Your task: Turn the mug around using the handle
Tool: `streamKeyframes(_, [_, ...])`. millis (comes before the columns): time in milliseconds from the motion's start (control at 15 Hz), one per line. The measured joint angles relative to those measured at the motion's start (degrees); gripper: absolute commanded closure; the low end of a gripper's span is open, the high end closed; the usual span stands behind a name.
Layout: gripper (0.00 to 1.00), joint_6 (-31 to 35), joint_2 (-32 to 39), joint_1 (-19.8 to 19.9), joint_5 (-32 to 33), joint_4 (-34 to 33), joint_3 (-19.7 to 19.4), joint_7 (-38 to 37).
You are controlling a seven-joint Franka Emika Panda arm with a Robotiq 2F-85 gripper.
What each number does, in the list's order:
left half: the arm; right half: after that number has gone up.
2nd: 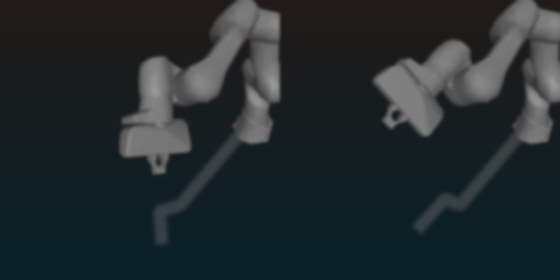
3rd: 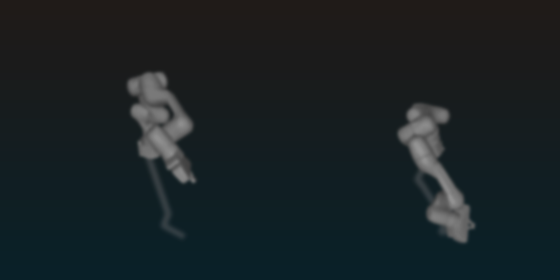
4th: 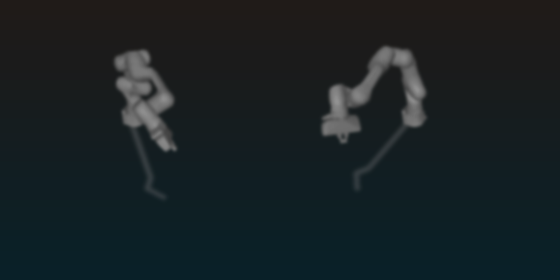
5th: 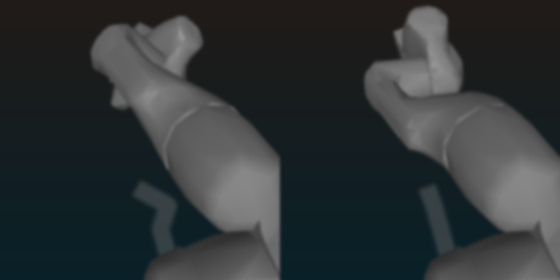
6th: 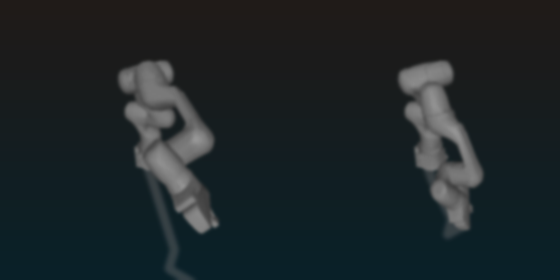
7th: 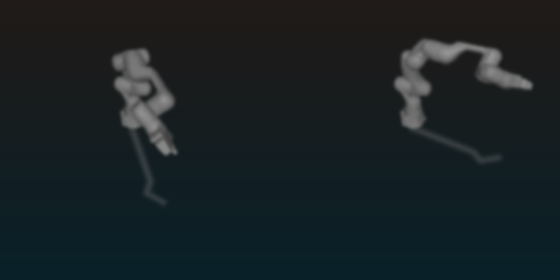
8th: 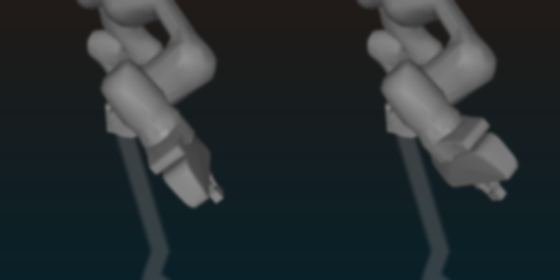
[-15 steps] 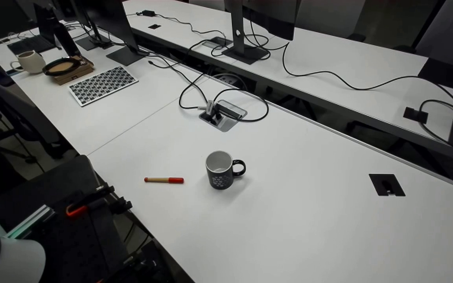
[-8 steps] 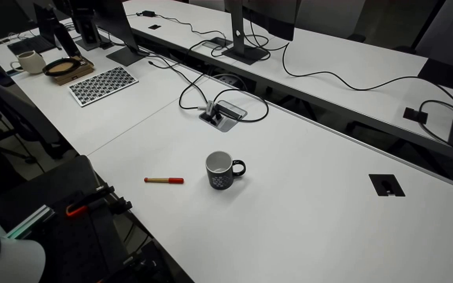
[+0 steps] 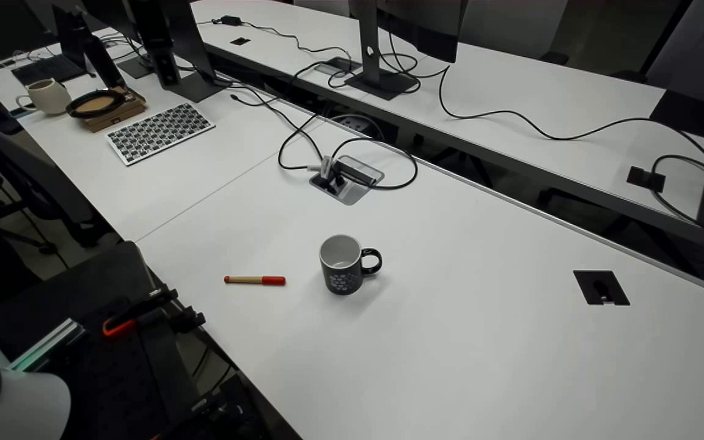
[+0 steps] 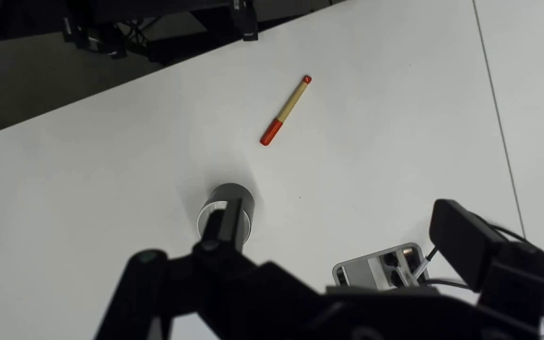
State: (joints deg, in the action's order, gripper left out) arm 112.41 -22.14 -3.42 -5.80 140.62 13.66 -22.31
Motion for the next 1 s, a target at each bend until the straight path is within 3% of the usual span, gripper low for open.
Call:
streamKeyframes(467, [0.00,19.38,13.07,0.94,0.00,1.63,-0.90,-8.68])
streamKeyframes(667, [0.00,27.35,20.02,0.99,2.88,-0.09,-1.46,-15.40])
streamKeyframes(1000, [0.00,31.56,29.85,0.25,9.15,-5.31,-3.97,-24.22])
